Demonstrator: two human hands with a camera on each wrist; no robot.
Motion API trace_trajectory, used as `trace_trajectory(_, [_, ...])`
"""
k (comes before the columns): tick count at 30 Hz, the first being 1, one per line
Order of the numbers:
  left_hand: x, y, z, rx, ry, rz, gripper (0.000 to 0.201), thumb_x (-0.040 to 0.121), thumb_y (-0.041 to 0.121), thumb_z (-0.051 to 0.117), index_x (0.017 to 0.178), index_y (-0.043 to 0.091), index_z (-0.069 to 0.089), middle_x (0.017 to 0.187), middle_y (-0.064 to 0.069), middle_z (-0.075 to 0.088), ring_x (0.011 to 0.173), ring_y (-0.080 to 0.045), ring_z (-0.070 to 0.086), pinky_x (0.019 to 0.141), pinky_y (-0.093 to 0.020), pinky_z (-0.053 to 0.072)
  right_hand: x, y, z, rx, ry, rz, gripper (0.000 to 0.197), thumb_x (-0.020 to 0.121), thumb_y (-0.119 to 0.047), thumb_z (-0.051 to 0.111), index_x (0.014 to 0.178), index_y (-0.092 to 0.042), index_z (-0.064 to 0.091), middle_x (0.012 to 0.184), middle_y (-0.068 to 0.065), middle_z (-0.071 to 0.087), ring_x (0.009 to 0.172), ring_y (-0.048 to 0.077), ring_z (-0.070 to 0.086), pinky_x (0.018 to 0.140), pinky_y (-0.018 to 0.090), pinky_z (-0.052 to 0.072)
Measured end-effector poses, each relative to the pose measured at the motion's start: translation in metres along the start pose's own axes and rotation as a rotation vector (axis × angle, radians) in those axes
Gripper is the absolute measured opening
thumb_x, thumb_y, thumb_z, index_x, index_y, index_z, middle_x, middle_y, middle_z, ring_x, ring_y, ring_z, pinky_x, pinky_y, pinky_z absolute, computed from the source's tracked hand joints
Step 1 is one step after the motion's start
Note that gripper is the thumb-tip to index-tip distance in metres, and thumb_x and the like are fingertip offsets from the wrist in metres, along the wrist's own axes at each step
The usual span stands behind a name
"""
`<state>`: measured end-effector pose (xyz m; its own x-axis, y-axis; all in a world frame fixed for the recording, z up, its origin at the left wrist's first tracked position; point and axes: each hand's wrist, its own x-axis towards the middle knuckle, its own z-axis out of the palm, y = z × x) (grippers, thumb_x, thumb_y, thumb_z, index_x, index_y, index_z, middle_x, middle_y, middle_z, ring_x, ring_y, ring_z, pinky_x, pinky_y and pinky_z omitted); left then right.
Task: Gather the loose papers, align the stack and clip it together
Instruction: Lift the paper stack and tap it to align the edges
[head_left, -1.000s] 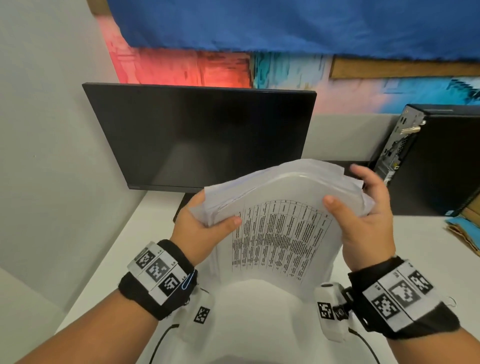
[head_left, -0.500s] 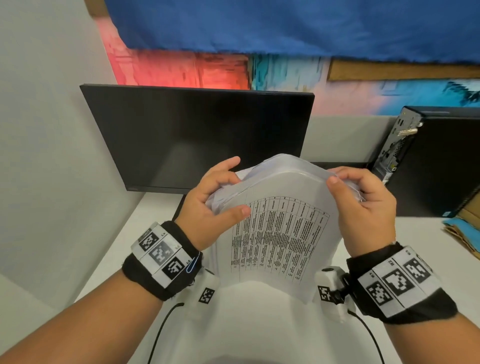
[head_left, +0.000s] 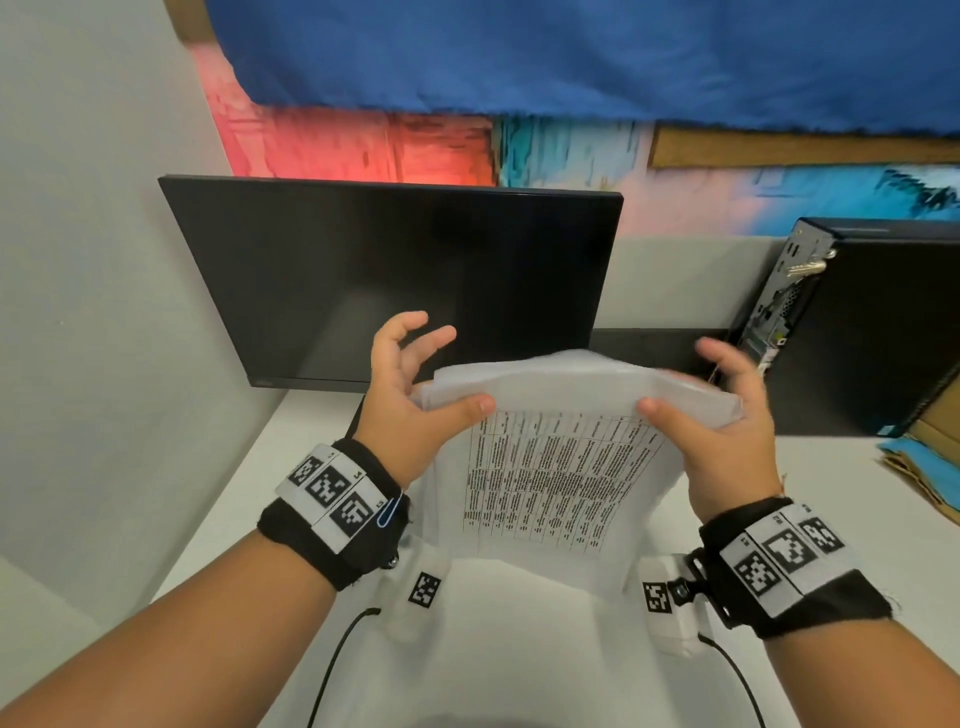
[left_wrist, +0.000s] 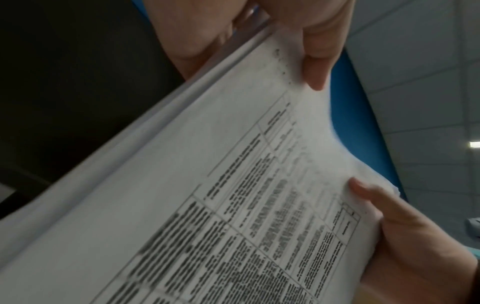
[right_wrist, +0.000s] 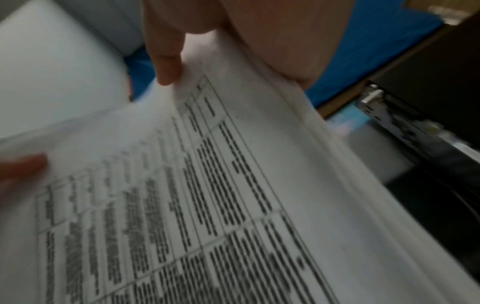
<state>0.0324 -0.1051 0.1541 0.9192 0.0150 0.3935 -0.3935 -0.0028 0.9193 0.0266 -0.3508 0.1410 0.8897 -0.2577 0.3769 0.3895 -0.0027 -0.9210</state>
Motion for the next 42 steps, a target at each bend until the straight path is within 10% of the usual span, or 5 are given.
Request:
trace_trajectory(5, [-0.001,-0.003,0.001,0.142,-0.022,-0.032,0.030,0.068,0.017,0.077,0.088,0.038,0.069,0.097,-0.004,0.069,0.091,-0.029,0.068,0.071,-0.045,0.059,-0.007,-0.005,0.003,-0.065,0.022,0.091,0.021,0.072,-0.010,0.075,0.079,-0.026,0.065,0.075,-0.006,0.071,0.074,0.006,0.071,0.061,0.020,0.057])
trace_trajectory(12, [-0.005,-0.014,-0.013,0.154,-0.075,-0.148,0.042,0.057,0.028,0.084,0.096,0.019,0.069,0.101,-0.009,0.072,0.099,-0.028,0.067,0.078,-0.048,0.057,0.002,-0.062,0.004,0.188,-0.101,-0.035,0.021,0.058,-0.011,0.072,0.074,-0.023,0.067,0.072,-0.008,0.075,0.074,0.011,0.072,0.065,0.027,0.059])
trace_trajectory(22, [-0.016,-0.016,-0.023,0.030,0.073,-0.319,0.025,0.060,0.015,0.078,0.085,0.018,0.073,0.090,-0.005,0.076,0.090,-0.023,0.071,0.076,-0.038,0.057,0.008,0.010,-0.011,0.092,-0.378,0.413,0.082,0.033,-0.030,0.093,0.108,-0.013,0.062,0.101,0.004,0.074,0.092,0.022,0.070,0.070,0.035,0.059])
trace_trajectory(26, [-0.025,-0.010,-0.006,0.077,0.171,-0.259,0.009,0.077,0.015,0.070,0.085,0.019,0.067,0.075,0.003,0.072,0.068,-0.007,0.069,0.051,-0.013,0.052,-0.024,0.026,0.016,-0.011,-0.086,0.311,0.030,0.075,-0.002,0.071,0.098,-0.020,0.065,0.087,-0.007,0.073,0.076,0.008,0.070,0.076,0.031,0.056])
trace_trajectory(42, [-0.030,0.007,0.005,0.118,-0.035,0.154,0.073,0.060,0.024,0.077,0.109,0.062,0.040,0.110,0.038,0.053,0.106,0.007,0.057,0.073,-0.010,0.051,-0.015,-0.005,0.025,-0.109,-0.044,-0.211,0.064,0.081,-0.006,0.066,0.116,-0.048,0.033,0.103,-0.015,0.050,0.088,-0.004,0.060,0.074,0.019,0.055])
